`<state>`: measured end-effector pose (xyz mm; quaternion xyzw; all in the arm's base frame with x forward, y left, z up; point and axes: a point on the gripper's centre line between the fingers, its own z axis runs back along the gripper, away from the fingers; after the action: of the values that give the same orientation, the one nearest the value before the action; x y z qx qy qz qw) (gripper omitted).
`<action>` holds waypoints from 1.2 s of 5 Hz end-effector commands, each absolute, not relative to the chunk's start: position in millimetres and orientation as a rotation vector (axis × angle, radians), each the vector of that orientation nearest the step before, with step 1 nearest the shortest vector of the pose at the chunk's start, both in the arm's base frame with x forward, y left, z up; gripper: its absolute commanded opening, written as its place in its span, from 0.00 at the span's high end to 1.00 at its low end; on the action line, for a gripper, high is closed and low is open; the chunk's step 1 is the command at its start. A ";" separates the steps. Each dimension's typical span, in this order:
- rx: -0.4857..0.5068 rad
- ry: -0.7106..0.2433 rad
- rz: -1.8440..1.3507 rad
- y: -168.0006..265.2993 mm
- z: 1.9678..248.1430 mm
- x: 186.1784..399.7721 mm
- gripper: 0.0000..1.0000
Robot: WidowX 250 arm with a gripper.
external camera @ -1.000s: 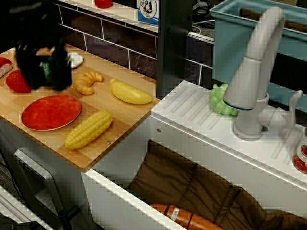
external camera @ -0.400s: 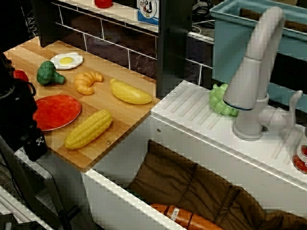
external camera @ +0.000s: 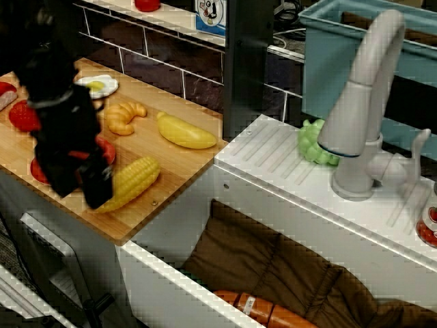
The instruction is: Put corn on plate
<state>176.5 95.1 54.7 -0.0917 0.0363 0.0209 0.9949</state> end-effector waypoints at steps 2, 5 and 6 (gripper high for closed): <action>-0.226 0.081 0.004 102.8 92.2 179.0 0.00; -0.192 0.011 0.038 99.2 53.8 185.4 0.00; -0.226 0.004 0.059 91.6 69.9 197.7 0.00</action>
<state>193.0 83.9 59.0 -0.1252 0.0214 0.0323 0.9914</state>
